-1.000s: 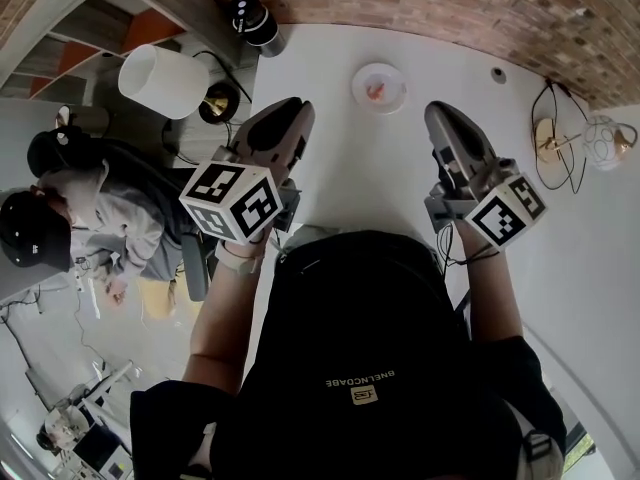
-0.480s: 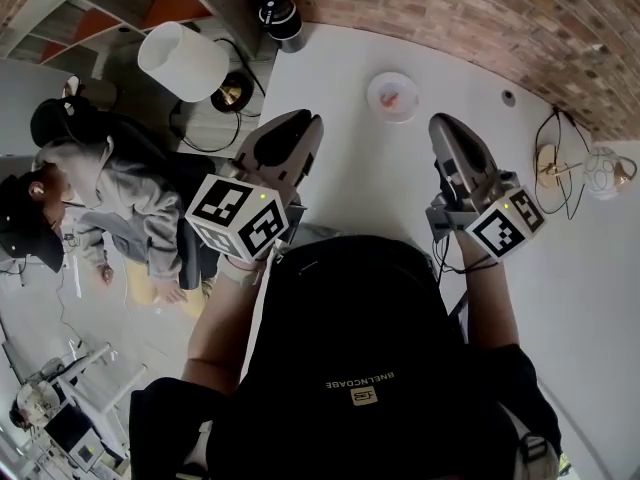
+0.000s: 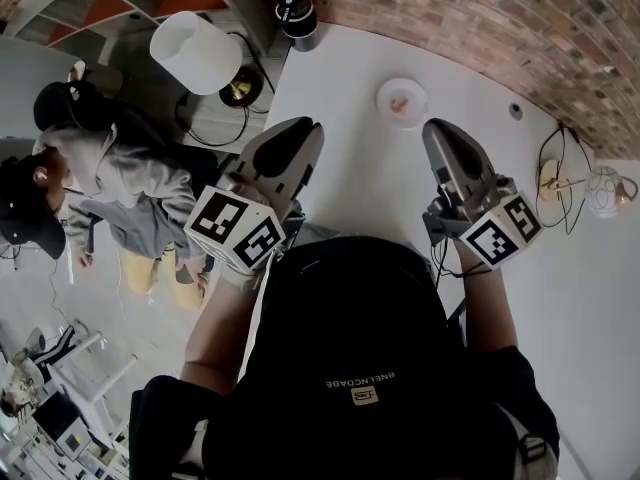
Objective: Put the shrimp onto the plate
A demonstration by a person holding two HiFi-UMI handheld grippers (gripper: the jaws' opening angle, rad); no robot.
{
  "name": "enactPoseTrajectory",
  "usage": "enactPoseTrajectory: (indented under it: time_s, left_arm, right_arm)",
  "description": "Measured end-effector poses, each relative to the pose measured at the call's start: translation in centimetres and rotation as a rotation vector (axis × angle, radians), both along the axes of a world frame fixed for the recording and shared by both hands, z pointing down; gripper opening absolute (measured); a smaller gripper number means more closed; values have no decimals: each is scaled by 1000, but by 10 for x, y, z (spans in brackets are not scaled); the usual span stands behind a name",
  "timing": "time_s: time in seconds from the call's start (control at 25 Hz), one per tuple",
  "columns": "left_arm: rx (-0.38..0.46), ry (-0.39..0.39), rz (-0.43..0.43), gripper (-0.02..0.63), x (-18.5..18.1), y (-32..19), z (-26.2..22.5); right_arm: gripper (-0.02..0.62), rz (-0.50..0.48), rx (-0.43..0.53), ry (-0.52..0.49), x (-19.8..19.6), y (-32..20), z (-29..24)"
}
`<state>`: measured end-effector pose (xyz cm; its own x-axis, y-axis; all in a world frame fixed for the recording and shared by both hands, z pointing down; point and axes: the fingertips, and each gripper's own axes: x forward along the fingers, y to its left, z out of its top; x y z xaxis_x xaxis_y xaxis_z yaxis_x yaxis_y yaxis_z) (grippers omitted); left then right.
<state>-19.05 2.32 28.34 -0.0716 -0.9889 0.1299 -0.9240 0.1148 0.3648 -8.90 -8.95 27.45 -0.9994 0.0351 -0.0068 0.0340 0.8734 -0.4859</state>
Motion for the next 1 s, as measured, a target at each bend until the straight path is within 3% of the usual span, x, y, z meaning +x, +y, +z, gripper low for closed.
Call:
enactPoseTrajectory:
  time_s: [0.72,0.76,0.8,1.0]
  left_arm:
    - [-6,46,42,57,4,-6,14]
    - [-8,46,43,10,5,-7,15]
    - [-8,48,46,5,5,-8,16]
    - [-17,54,61,5,6,-12,19]
  right_arm:
    - [15,-43,38,28,-5,9,8]
    - [15,-47,39,29,-5,9,9]
    - [14,-51,44,31,-5,10,10]
    - [14,-88,144,61,-6,17,15]
